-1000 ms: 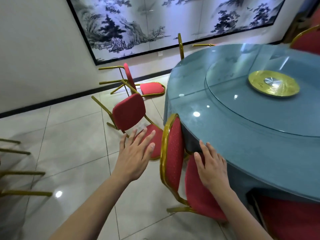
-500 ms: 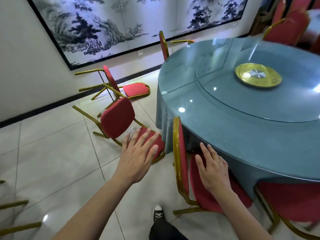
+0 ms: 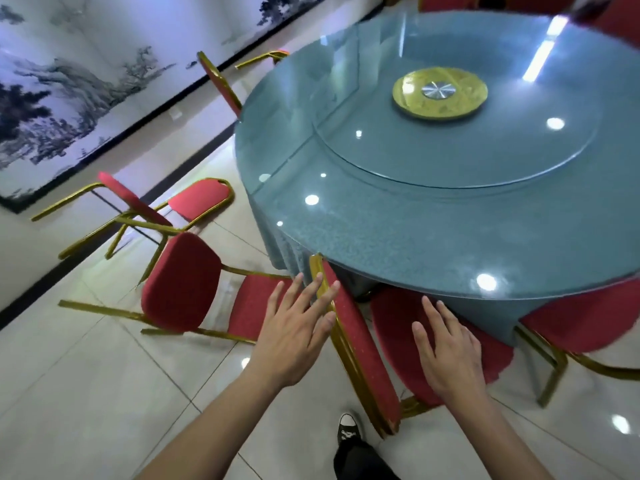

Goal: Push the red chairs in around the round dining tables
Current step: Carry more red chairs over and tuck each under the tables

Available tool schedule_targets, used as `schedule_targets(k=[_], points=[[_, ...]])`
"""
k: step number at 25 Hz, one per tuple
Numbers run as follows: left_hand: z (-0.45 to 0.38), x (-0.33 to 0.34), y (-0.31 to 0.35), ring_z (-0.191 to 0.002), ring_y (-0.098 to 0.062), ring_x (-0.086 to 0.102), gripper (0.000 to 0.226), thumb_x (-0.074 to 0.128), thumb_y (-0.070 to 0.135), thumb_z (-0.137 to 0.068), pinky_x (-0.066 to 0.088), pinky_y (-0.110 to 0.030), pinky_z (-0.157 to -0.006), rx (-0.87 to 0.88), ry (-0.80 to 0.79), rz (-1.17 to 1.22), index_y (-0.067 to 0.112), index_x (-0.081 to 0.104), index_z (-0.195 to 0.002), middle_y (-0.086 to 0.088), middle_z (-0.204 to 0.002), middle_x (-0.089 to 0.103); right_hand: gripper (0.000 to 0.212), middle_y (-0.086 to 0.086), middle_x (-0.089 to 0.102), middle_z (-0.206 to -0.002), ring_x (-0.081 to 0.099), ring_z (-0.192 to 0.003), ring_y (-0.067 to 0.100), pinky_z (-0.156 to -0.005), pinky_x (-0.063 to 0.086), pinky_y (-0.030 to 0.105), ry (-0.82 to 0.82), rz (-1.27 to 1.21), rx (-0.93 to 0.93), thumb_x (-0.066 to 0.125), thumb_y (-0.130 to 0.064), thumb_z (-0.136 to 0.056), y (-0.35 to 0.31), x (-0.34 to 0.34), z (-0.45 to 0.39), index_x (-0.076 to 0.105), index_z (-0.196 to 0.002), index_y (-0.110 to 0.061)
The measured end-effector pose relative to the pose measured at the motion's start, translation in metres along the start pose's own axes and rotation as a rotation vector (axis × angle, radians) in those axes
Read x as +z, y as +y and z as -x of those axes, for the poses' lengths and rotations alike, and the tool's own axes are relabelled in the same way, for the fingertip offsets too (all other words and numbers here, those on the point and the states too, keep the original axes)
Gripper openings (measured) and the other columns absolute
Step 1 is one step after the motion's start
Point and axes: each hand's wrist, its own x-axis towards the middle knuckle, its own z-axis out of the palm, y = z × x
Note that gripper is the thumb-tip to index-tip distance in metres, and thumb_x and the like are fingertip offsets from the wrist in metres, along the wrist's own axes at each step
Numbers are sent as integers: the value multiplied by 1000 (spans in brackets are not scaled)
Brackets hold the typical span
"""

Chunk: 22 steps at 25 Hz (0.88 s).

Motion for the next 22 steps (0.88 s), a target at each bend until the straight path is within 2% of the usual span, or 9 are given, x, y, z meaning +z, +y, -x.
schedule_targets(k=[8, 12, 16, 22], points=[[-73, 12, -12, -155, -11, -9, 65, -8, 64, -96, -4, -43, -125, 259, -114, -3, 49, 11, -157, 13, -168, 10, 60, 0, 33, -164, 39, -144, 21, -121, 21, 45, 64, 35, 228, 24, -58, -103, 7, 4, 36, 26, -160, -38], [-99, 19, -21, -156, -13, -4, 70, -12, 68, -94, -4, -42, -125, 406, -152, 11, 50, 13, -157, 12, -168, 13, 63, -2, 28, -166, 36, -144, 21, -120, 21, 42, 62, 57, 368, 15, -62, -101, -8, 21, 66, 18, -161, -41], [-128, 22, -36, -156, -14, -5, 70, -4, 70, -93, -5, -42, -125, 558, -224, 31, 49, 16, -157, 11, -168, 13, 68, -1, 26, -167, 36, -146, 20, -121, 21, 42, 120, 42, 516, 8, -65, -98, -36, 40, 92, 16, -161, -42], [-163, 35, -73, -156, -12, -2, 74, 1, 74, -89, -3, -40, -126, 709, -327, 11, 48, 16, -157, 10, -168, 15, 68, -5, 30, -164, 32, -149, 19, -119, 24, 43, 190, -240, 756, 15, -72, -96, -83, 92, 114, 25, -158, -45]])
